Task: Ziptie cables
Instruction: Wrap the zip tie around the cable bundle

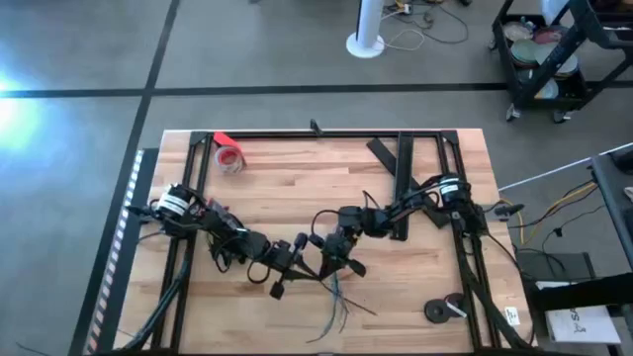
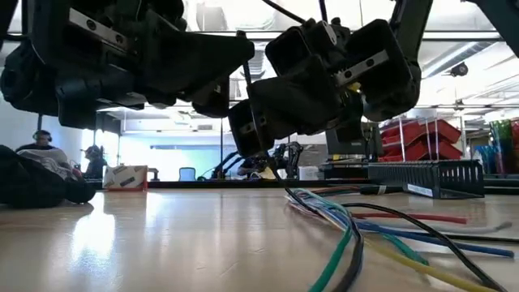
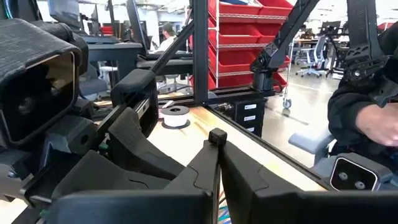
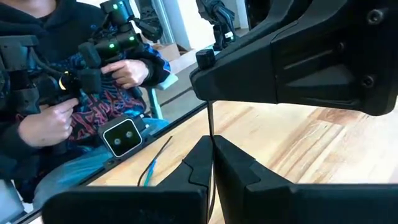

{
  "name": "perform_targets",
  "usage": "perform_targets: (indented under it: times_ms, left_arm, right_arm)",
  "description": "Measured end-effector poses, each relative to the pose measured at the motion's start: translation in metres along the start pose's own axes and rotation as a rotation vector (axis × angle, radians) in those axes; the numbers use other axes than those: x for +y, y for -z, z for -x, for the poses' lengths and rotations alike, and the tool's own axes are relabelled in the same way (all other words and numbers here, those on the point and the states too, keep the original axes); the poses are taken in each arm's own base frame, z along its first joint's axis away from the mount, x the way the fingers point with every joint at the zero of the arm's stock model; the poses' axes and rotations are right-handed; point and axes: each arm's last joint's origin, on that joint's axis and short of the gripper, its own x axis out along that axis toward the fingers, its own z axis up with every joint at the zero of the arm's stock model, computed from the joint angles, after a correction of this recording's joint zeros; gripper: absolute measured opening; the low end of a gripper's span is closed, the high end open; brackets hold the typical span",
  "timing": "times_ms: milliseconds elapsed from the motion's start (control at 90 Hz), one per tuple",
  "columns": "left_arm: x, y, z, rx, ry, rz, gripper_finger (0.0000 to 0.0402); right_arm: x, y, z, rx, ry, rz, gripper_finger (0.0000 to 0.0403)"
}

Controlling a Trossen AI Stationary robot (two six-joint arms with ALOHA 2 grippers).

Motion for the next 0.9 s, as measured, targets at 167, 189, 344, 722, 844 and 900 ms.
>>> perform_targets:
  times_ms: [167,189,344,722,844,900]
  left_arm:
    - [0.0041,0.0,0.0004,0.002,-0.011,-0.011,0.0033]
    - [0.0048,0.0001,0.0005,0.003,-0.013,-0.008,0.0038]
    - [0.0052,0.0003,0.0005,0.008,-0.012,0.013,0.0084]
    - [0.0053,-0.0012,0.0007,0.003,-0.004,0.002,0.0115]
    - [0.0059,-0.0025,0.0007,-0.007,-0.006,0.007,0.0091]
    - [0.0059,-0.0026,0.0007,-0.008,-0.006,0.008,0.008]
  right_arm:
    - [-0.0002,0.0001,0.0003,0.0,0.002,-0.002,0.0]
    - [-0.0002,0.0003,0.0004,0.001,0.002,-0.004,0.0]
    - [-0.0003,0.0012,0.0005,0.007,0.004,-0.013,0.0]
    - [-0.0001,0.0009,0.0003,0.005,0.002,-0.009,0.0]
    - [-0.0001,0.0009,0.0002,0.005,0.002,-0.009,0.0]
    - [0.0,0.0011,0.0001,0.006,0.002,-0.01,0.0]
